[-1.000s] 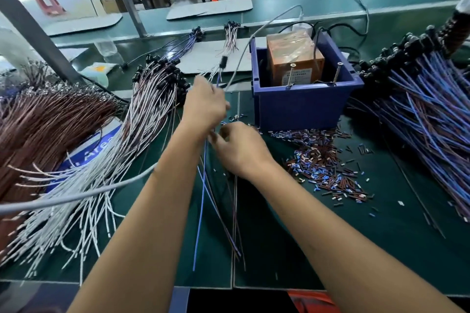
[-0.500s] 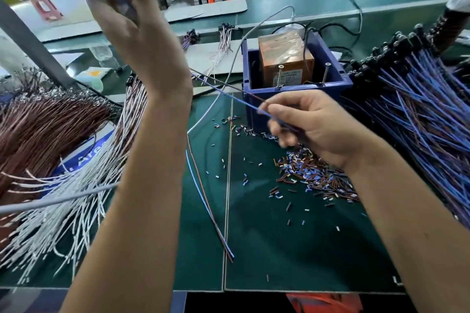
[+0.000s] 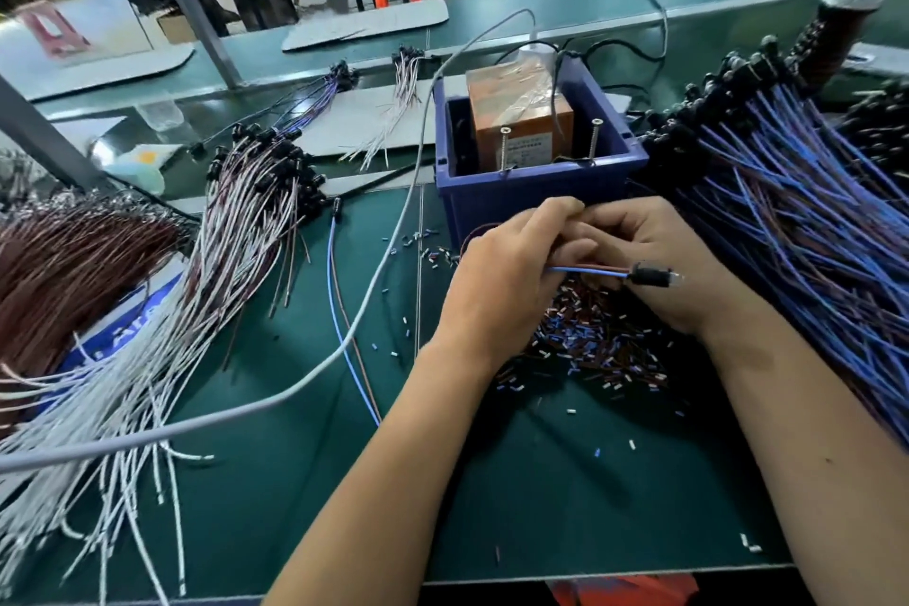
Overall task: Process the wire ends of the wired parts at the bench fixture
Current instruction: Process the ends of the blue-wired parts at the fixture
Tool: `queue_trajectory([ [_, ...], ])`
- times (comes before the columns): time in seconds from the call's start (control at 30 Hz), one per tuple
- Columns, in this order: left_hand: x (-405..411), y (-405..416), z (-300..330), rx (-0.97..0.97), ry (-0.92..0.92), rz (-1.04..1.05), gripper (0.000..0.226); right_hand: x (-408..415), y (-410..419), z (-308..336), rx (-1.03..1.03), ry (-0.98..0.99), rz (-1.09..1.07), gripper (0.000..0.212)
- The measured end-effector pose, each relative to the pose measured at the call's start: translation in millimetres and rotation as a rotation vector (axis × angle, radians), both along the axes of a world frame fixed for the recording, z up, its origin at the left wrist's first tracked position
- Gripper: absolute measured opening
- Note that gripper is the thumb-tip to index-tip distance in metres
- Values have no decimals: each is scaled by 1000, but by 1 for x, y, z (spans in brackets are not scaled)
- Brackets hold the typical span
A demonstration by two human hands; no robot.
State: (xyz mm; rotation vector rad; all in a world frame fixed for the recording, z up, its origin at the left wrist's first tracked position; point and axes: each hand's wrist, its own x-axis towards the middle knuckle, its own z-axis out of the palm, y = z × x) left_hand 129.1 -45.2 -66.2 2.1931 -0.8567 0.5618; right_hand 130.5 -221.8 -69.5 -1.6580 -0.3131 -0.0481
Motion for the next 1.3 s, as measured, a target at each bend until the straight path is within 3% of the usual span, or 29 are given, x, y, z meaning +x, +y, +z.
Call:
queue_trajectory([
  [0.1,3,7,-5,8,26,26,27,3,1,-3,95,73,-170,14],
  [0.17,5,10,-9,-4,-6,56,13,5,-2,-3,180,100,-251,17],
  [0.33,6,13,-12,-69,19,154,7,2,-3,-3,290,166,-197,11],
  [0.57,9,10,-10,-160,36,135,5,2,-7,-4,167,137,-214,17],
  [0.8,12,12,-11,-263,-11,137,8,5,-6,-5,216,170,-157,26],
  [1.03,13,14,-11,-266,3,128,12,7,-16,-6,155,58,-150,26],
  [1.13,14,17,-12,-397,38,158,16,7,-26,-2,254,23,-232,25],
  [1.3,8,4,-11,-604,155,133,15,1,-14,-3,174,9,-149,13],
])
